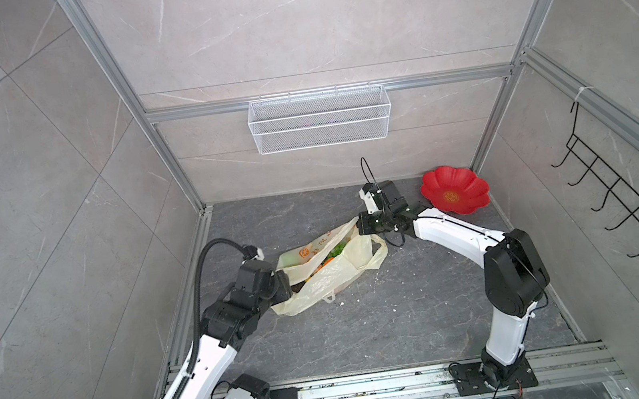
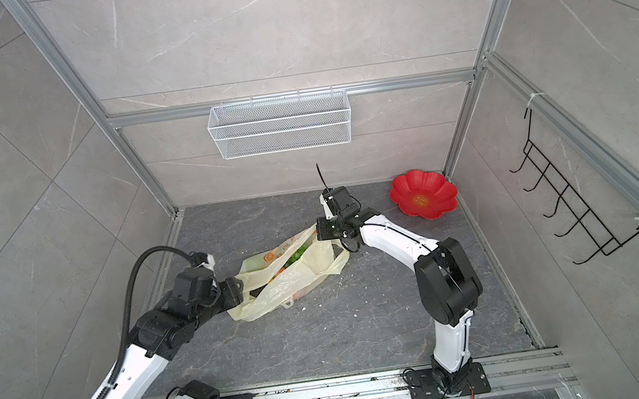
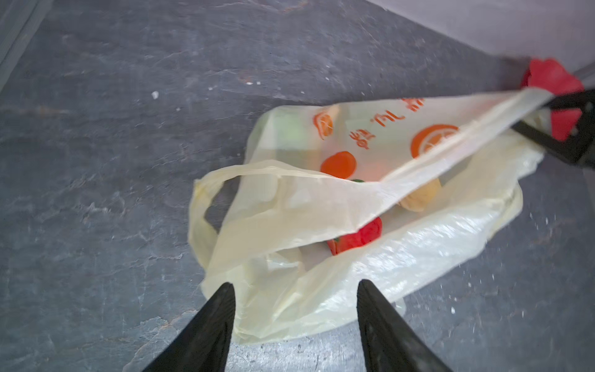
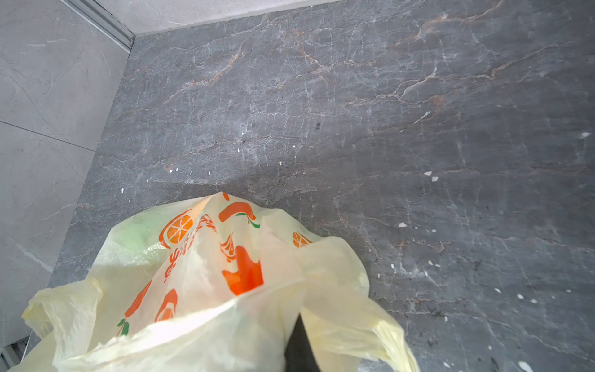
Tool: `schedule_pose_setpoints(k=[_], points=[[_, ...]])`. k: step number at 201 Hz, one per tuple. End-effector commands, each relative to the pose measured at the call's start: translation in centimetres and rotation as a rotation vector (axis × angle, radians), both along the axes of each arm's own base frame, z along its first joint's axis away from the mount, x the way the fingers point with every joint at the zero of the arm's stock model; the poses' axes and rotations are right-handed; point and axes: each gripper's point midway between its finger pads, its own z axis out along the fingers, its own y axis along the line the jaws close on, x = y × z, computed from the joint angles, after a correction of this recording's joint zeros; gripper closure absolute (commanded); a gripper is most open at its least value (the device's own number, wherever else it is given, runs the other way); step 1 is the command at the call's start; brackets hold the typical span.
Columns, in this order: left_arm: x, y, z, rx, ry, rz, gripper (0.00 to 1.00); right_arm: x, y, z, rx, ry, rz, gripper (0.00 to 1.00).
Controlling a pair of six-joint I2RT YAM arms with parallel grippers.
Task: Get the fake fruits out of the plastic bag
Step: 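Reach the left gripper into the bag opening toward the fruits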
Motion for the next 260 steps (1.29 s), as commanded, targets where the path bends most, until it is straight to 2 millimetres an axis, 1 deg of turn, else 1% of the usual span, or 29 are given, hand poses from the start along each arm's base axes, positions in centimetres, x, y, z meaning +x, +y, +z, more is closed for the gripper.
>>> schedule_pose_setpoints(k=[1, 7, 16, 30, 53, 78, 79, 82, 84, 95, 109, 123, 134, 151, 166, 173, 185, 199, 211, 219, 242, 255, 260], points=[[1.3, -2.7, -0.7, 0.209, 0.041, -0.162, 0.36, 0.1, 0.3, 1.2, -0.002, -0.026, 0.007, 1.00], [1.7, -2.9, -1.5, 0.248, 0.074, -0.176, 0.36, 0.1, 0.3, 1.2, 0.000, -0.027, 0.008, 1.00], [2.5, -3.8, -2.6, 0.279, 0.112, -0.216, 0.36, 0.0, 0.3, 1.4, 0.004, -0.030, 0.008, 1.00], [3.4, -5.2, -3.8, 0.304, 0.152, -0.272, 0.36, -0.2, 0.1, 1.3, 0.002, -0.030, 0.009, 1.00], [4.1, -5.8, -5.3, 0.357, 0.202, -0.309, 0.36, -0.3, -0.1, 1.4, -0.006, -0.035, 0.009, 1.00], [4.1, -5.3, -6.7, 0.403, 0.244, -0.299, 0.34, -0.3, -0.2, 1.5, -0.012, -0.041, 0.010, 1.00], [4.1, -5.2, -6.8, 0.407, 0.246, -0.296, 0.34, -0.3, -0.2, 1.5, -0.012, -0.040, 0.010, 1.00], [4.1, -4.9, -7.0, 0.419, 0.254, -0.285, 0.29, -0.3, -0.2, 1.5, -0.013, -0.039, 0.010, 1.00], [4.1, -4.7, -7.1, 0.429, 0.258, -0.276, 0.27, -0.4, -0.2, 1.5, -0.012, -0.039, 0.010, 1.00], [4.4, -3.2, -7.4, 0.490, 0.266, -0.196, 0.26, -0.4, -0.1, 1.5, -0.012, -0.039, 0.015, 1.00], [4.8, -2.2, -7.3, 0.527, 0.243, -0.142, 0.25, -0.4, 0.0, 1.5, -0.008, -0.039, 0.022, 1.00], [5.5, -2.3, -7.2, 0.508, 0.212, -0.133, 0.23, -0.5, -0.1, 1.3, -0.012, -0.036, 0.023, 1.00], [6.0, -2.2, -7.6, 0.495, 0.227, -0.128, 0.23, -0.6, -0.2, 1.4, -0.014, -0.038, 0.022, 1.00], [6.8, -1.9, -8.0, 0.490, 0.249, -0.107, 0.28, -0.7, -0.4, 1.3, -0.021, -0.035, 0.019, 1.00], [7.3, -2.3, -8.0, 0.422, 0.247, -0.102, 0.36, -0.8, -0.5, 1.2, -0.025, -0.034, 0.018, 1.00], [7.4, -2.7, -7.7, 0.386, 0.233, -0.110, 0.40, -0.9, -0.5, 1.2, -0.029, -0.036, 0.019, 1.00], [7.5, -3.5, -7.0, 0.336, 0.205, -0.132, 0.43, -0.8, -0.7, 1.1, -0.036, -0.036, 0.015, 1.00], [7.7, -3.7, -6.0, 0.307, 0.171, -0.124, 0.45, -0.9, -0.8, 0.9, -0.043, -0.033, 0.014, 1.00], [7.8, -3.3, -5.7, 0.307, 0.153, -0.106, 0.47, -0.9, -0.8, 0.8, -0.044, -0.031, 0.014, 1.00], [8.0, -2.9, -5.8, 0.290, 0.157, -0.090, 0.50, -1.0, -0.7, 0.8, -0.042, -0.031, 0.016, 1.00], [8.9, -1.2, -6.8, 0.188, 0.206, -0.010, 0.64, -0.9, -0.8, 0.5, -0.049, -0.029, 0.015, 1.00], [9.7, -0.4, -7.4, 0.134, 0.228, 0.033, 0.68, -0.9, -0.9, 0.4, -0.058, -0.030, 0.014, 1.00], [10.0, -0.3, -7.6, 0.108, 0.237, 0.043, 0.72, -0.8, -0.8, 0.3, -0.058, -0.030, 0.016, 1.00]])
